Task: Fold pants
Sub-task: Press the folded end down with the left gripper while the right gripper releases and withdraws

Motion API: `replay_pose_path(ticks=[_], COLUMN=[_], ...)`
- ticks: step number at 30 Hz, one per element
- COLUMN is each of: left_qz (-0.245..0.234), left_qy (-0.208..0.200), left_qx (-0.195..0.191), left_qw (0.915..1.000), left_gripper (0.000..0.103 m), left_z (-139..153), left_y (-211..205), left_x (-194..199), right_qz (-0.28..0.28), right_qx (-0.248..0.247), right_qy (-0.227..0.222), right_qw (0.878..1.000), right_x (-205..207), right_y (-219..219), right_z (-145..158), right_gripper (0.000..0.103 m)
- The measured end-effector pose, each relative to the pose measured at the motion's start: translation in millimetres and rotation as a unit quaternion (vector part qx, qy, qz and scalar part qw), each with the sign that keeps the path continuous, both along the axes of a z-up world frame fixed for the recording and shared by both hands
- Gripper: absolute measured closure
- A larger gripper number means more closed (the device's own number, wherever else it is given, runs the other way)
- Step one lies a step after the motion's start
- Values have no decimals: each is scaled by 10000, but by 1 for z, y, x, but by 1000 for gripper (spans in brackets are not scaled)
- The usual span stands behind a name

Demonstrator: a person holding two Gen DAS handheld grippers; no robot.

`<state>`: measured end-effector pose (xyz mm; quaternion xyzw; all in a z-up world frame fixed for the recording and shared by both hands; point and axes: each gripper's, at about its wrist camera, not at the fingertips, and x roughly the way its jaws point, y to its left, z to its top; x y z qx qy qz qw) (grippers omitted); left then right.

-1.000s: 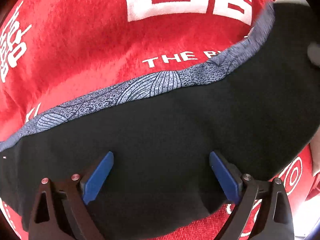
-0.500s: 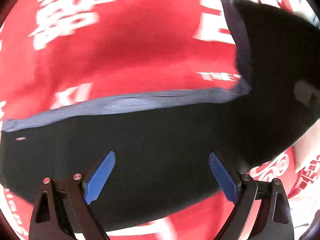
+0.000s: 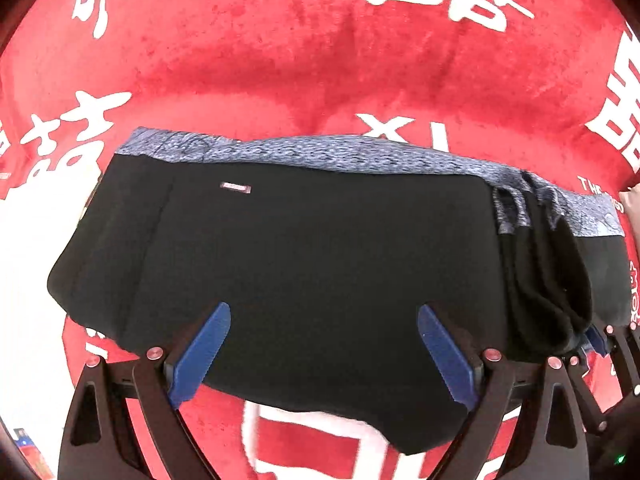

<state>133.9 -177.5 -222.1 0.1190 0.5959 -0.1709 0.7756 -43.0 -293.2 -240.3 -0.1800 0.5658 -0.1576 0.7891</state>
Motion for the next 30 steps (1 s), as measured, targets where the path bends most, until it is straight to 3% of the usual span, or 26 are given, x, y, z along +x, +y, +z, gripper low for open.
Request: replay_pose_path(ticks=[3, 4, 8, 13, 17, 19, 21, 24, 26, 28, 30], left_qz=[-14, -33, -381, -1329, -1778, -1832, -1801, -1832, -1867, -1868, -1940], left_qy=[60, 101, 254, 587, 793, 888, 1097, 1365, 1477, 1615, 1552], left_qx=[-86, -156, -612, -1266, -1407, -1357, -1328, -1236, -1103, -1207, -1243], left_qw=[9999, 9998, 9971, 9812, 9707, 9696, 9684, 9657, 9650, 9615, 9606], left_gripper=[6, 6, 6, 7, 8, 25, 35, 66, 81, 99, 98], left_z=[4, 4, 16, 36, 35, 30, 21, 7, 2, 5, 14], left_y=[0, -3, -19, -70, -112, -123, -131, -138, -141, -140, -138], left_x=[-3, -1, 1, -26, -42, -44, -44, -44, -46, -46, -49], right_qz=[247, 299, 218, -617, -1390, -1620, -1789, -1978, -2062, -2144, -2255], right_qx=[-460, -453, 177, 893, 1265, 1354, 1488, 1651, 1741, 1845, 1970], right_qy=[125, 144, -59, -417, -449, -441, -465, -522, -541, -536, -565], right_qw=[9986, 9984, 9996, 9932, 9812, 9765, 9714, 9648, 9614, 9577, 9524], right_x=[-4, -7, -29, -63, -85, -90, -95, -102, -106, -108, -112], right_y=[16, 18, 12, -33, -75, -88, -97, -109, -115, -119, -126], right_z=[-2, 0, 31, 67, 73, 71, 71, 69, 69, 68, 72], right_gripper=[74, 66, 48, 44, 44, 44, 45, 46, 50, 57, 60])
